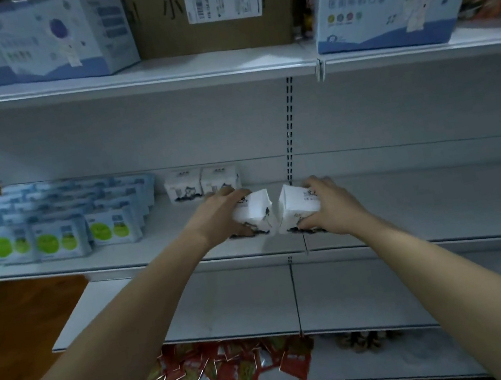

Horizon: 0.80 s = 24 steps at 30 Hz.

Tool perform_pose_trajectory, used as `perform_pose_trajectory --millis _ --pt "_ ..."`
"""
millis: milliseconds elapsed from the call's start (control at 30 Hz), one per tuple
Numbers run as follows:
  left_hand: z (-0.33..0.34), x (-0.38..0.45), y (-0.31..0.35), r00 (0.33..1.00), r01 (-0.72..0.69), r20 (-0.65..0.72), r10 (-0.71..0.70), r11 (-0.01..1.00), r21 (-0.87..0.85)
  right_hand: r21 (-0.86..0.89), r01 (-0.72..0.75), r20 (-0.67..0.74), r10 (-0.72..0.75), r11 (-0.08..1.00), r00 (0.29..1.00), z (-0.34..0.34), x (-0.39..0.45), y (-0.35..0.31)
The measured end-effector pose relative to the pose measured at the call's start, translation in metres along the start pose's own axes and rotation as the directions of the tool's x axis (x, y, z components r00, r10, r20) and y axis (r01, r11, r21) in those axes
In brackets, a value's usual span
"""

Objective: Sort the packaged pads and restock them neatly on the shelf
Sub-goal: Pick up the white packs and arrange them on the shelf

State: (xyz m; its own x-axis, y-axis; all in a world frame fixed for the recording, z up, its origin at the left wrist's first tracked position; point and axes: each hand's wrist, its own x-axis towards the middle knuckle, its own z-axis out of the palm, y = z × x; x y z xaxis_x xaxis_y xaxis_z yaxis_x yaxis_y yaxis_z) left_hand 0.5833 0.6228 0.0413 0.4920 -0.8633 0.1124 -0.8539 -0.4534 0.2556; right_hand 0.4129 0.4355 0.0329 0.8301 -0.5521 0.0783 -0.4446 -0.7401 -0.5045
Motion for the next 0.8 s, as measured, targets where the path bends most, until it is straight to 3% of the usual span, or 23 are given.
perform_pose_trajectory --millis 133,333,533,800 --pt "0.004 0.036 -0.001 0.999 0.031 -0.024 -0.032 0.999 -0.038 -0.003 -0.042 -0.068 0.041 0.999 0.997 -0.003 0.032 0.008" --pt "0.022 0.117 -0.004 0.997 0.073 -0.02 -0.074 0.997 -0.033 -0.04 -0.039 -0.062 0.036 0.998 0.997 -0.013 0.102 0.036" --pt "0.067 0.188 -0.004 0.997 0.079 -0.044 -0.071 0.971 0.227 -0.065 -0.009 -0.063 0.005 0.998 0.998 0.001 0.158 0.086" --pt "0.102 0.234 -0.019 0.983 0.181 -0.082 -0.163 0.926 0.331 -0.138 0.018 -0.038 -0.024 0.99 0.999 0.027 0.216 0.111"
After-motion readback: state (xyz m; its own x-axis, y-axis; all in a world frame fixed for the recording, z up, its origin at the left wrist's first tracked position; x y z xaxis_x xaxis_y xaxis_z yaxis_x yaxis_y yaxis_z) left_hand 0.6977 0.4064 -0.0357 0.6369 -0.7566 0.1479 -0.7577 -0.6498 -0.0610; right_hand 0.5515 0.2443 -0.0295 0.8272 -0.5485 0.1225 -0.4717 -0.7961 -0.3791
